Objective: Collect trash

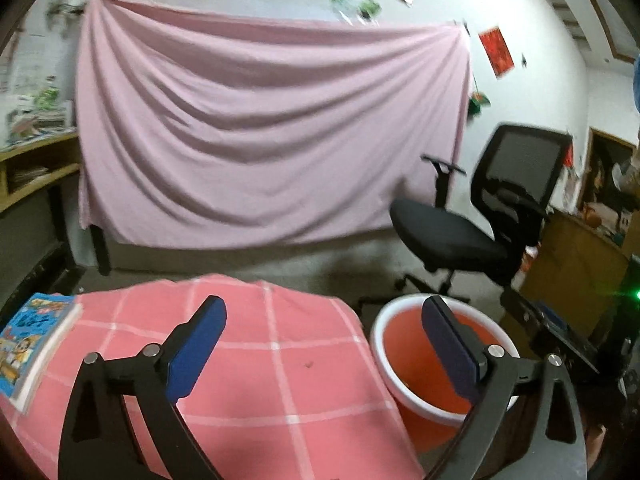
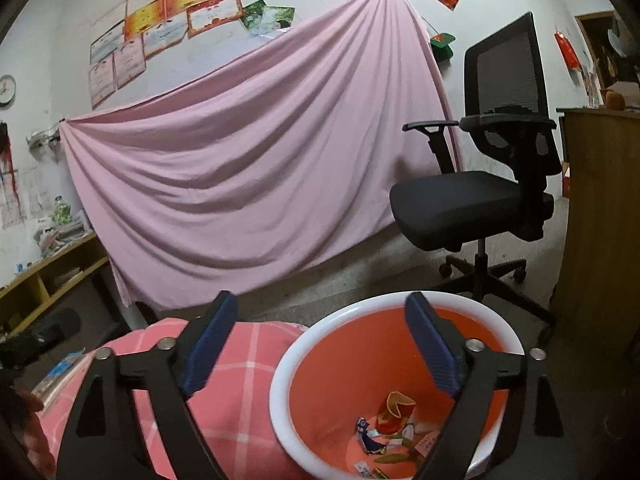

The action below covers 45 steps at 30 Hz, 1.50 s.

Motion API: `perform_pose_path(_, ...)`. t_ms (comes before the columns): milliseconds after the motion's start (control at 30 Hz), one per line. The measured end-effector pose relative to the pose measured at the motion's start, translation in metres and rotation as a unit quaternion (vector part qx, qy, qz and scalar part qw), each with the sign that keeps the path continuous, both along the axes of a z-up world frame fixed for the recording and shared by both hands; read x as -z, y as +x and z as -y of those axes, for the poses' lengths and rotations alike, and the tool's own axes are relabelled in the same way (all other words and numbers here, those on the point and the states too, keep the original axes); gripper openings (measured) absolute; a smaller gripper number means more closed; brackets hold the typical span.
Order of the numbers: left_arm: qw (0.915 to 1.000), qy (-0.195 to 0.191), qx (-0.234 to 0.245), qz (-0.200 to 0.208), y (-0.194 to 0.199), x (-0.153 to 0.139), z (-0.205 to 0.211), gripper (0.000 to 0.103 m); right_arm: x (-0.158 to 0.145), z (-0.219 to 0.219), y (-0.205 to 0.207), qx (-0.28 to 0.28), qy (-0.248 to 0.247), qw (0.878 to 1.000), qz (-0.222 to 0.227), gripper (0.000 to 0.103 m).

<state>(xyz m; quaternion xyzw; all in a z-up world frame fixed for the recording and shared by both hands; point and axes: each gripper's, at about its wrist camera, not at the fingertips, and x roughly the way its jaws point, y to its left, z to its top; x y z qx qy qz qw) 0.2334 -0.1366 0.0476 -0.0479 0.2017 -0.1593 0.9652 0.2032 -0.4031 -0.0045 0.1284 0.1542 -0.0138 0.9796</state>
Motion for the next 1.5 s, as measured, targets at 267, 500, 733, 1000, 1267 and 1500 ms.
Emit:
perform_pose_path(267, 0.9987, -0.013, -0.047, 0.014, -0.041, 0.016, -0.043, 0.1, 0.01, -0.027, -0.045, 0.002, -0.024, 1.0, 0.015, 0.103)
perform_pose_path(500, 0.9969, 0.005, -0.069, 0.038, -0.096, 0.037, -0.073, 0.1, 0.01, -0.051, -0.093, -0.002, -0.039, 0.998, 0.059, 0.103)
perform_pose_path(733, 0.9963, 0.008, -0.076, 0.039, -0.14, 0.055, -0.098, 0.1, 0.012, -0.083, -0.134, -0.014, -0.054, 0.995, 0.079, 0.103)
perform_pose_path(1000, 0.9957, 0.025, -0.077, 0.045, -0.183, 0.07, -0.116, 0.1, 0.018, -0.114, -0.168, -0.037, -0.077, 0.994, 0.073, 0.103)
perform_pose_path(1267, 0.9929, 0.066, -0.073, 0.067, -0.227, 0.083, -0.132, 0.1, 0.02, -0.142, -0.197, -0.059, -0.094, 0.992, 0.066, 0.103)
perform_pose_path(1500, 0.9919, 0.06, -0.09, 0.067, -0.237, 0.086, -0.142, 0.1, 0.022, -0.148, -0.205, -0.056, -0.098, 0.992, 0.056, 0.103)
